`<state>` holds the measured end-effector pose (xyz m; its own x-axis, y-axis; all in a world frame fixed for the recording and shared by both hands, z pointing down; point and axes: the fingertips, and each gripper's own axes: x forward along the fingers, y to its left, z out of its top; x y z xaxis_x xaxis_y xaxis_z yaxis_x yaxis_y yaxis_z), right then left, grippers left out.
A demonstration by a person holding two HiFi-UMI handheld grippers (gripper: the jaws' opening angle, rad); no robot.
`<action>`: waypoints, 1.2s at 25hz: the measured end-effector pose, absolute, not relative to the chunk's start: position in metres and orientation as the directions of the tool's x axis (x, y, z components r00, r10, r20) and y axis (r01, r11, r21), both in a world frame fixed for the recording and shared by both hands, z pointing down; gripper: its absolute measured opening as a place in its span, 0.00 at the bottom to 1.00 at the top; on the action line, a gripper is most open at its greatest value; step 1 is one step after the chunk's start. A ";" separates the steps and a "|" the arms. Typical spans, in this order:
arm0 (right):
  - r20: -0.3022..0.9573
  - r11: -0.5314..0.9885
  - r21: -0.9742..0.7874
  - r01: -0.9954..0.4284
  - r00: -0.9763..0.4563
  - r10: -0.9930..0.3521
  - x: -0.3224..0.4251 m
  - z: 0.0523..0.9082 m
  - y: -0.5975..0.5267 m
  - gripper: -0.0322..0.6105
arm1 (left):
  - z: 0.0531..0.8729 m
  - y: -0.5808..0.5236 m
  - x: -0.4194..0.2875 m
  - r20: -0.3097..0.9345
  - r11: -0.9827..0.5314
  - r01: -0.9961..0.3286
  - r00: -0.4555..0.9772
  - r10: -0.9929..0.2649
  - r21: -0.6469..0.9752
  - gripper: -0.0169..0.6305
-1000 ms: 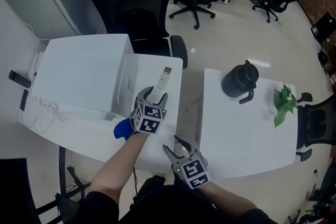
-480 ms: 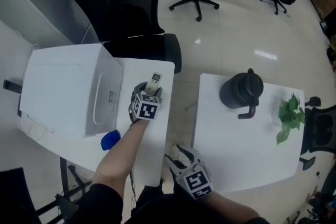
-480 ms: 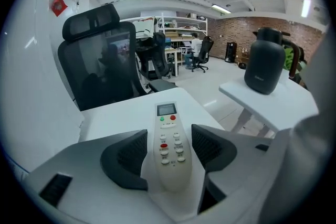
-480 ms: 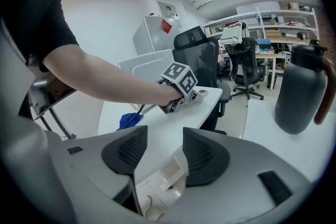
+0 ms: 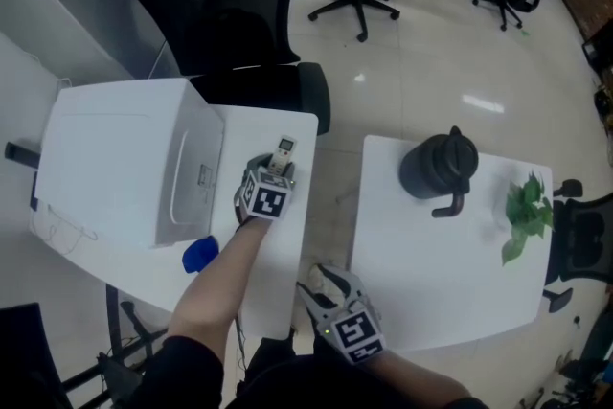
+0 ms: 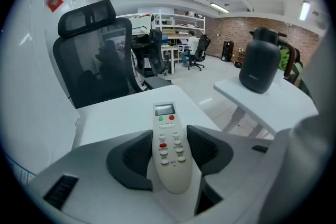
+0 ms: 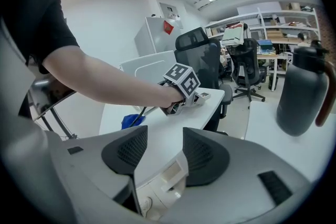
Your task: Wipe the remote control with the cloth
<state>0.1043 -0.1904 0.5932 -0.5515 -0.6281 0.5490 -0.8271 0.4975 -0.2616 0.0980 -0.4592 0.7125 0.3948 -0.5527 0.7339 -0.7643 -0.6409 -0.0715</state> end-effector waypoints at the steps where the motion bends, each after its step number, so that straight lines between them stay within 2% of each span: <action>1: 0.549 0.501 -0.258 -0.826 -0.552 -0.627 0.103 0.593 -0.189 0.38 | 0.708 -0.454 0.097 0.738 -0.648 -0.758 0.397 -0.546 -0.072 0.35; 9: 0.551 0.519 -0.235 -0.822 -0.552 -0.626 0.072 0.583 -0.182 0.38 | 0.638 -0.382 0.084 0.631 -0.693 -0.720 0.521 -0.575 -0.038 0.35; 16: 0.568 0.551 -0.208 -0.808 -0.559 -0.604 0.022 0.597 -0.164 0.38 | 0.579 -0.284 0.019 0.559 -0.699 -0.715 0.575 -0.597 -0.012 0.35; 21: 0.579 0.592 -0.172 -0.787 -0.567 -0.586 -0.026 0.608 -0.162 0.38 | 0.550 -0.230 -0.049 0.531 -0.671 -0.741 0.557 -0.638 -0.028 0.35; 27: 0.603 0.658 -0.090 -0.748 -0.567 -0.561 -0.090 0.628 -0.197 0.38 | 0.536 -0.193 -0.128 0.525 -0.612 -0.782 0.472 -0.708 -0.122 0.35; 30: 0.651 0.686 -0.052 -0.726 -0.546 -0.528 -0.120 0.652 -0.215 0.47 | 0.538 -0.182 -0.159 0.531 -0.582 -0.799 0.430 -0.730 -0.153 0.35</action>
<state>-0.1199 -0.2146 0.6525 -0.5457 -0.5276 0.6510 -0.7257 0.6860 -0.0523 -0.1588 -0.1825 0.5377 0.4301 -0.7303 0.5307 -0.7988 -0.5817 -0.1531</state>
